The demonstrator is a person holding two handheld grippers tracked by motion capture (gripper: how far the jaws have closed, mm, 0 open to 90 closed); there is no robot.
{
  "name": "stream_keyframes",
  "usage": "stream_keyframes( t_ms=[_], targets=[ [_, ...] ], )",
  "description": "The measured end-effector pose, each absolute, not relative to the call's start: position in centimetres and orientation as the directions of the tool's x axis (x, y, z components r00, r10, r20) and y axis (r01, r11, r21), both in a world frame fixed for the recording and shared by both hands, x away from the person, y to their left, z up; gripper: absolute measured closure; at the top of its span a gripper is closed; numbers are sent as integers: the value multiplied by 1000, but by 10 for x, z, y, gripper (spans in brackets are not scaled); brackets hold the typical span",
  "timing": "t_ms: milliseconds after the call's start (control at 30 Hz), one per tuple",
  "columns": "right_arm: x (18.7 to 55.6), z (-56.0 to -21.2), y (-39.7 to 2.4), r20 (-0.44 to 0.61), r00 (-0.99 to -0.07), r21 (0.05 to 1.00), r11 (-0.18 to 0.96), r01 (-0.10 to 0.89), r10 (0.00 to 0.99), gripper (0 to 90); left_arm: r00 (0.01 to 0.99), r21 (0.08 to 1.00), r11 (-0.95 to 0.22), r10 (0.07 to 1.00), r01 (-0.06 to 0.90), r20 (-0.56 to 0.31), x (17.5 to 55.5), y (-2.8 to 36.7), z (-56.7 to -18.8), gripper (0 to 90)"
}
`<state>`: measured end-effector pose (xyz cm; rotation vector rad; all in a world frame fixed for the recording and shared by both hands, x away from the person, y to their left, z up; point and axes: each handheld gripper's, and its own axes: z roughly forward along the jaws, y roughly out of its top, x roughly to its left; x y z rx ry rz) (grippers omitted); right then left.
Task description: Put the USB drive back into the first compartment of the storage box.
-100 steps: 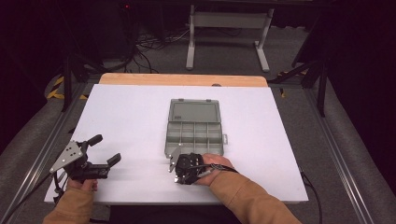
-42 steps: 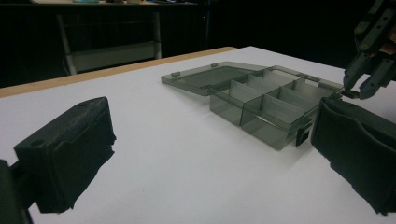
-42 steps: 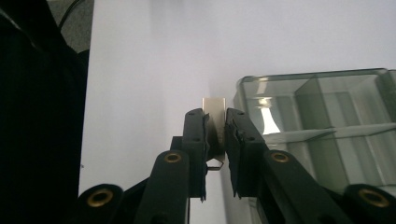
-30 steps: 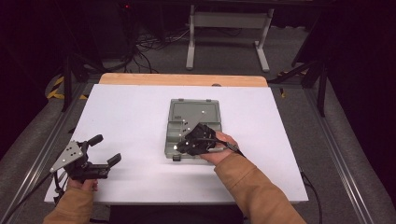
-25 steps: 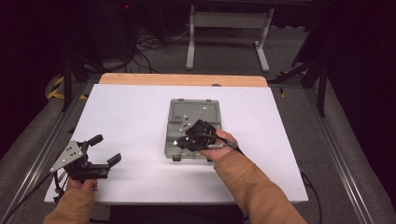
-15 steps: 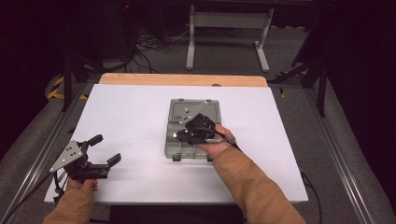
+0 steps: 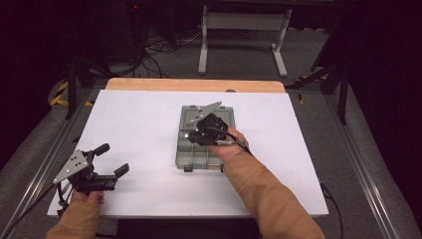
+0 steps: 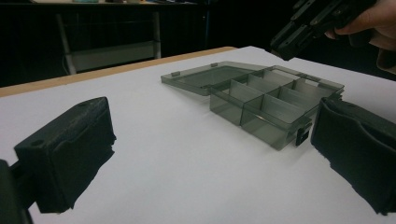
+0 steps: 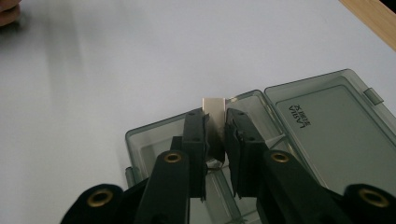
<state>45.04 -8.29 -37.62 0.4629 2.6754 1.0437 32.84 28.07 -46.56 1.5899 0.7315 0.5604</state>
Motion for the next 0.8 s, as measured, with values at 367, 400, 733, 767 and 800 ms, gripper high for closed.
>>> stream_keyframes(
  t_ms=[367, 400, 733, 767, 800],
  targets=[
    [464, -383, -76, -90, -914, 686, 690, 231, 396, 789, 684, 988, -62, 728, 141, -52, 329, 281, -466, 3],
    [466, -384, -76, -91, -913, 685, 690, 233, 398, 789, 683, 988, -62, 728, 141, -52, 329, 281, -466, 3],
    [477, -393, -70, -87, -907, 678, 691, 250, 413, 788, 684, 988, -62, 727, 140, -51, 329, 281, -466, 3],
    [478, -393, -70, -85, -906, 677, 691, 252, 414, 788, 684, 988, -62, 727, 140, -51, 329, 281, -466, 3],
    [479, -394, -70, -87, -906, 677, 692, 251, 413, 788, 684, 988, -62, 728, 139, -51, 329, 281, -466, 4]
  ],
)
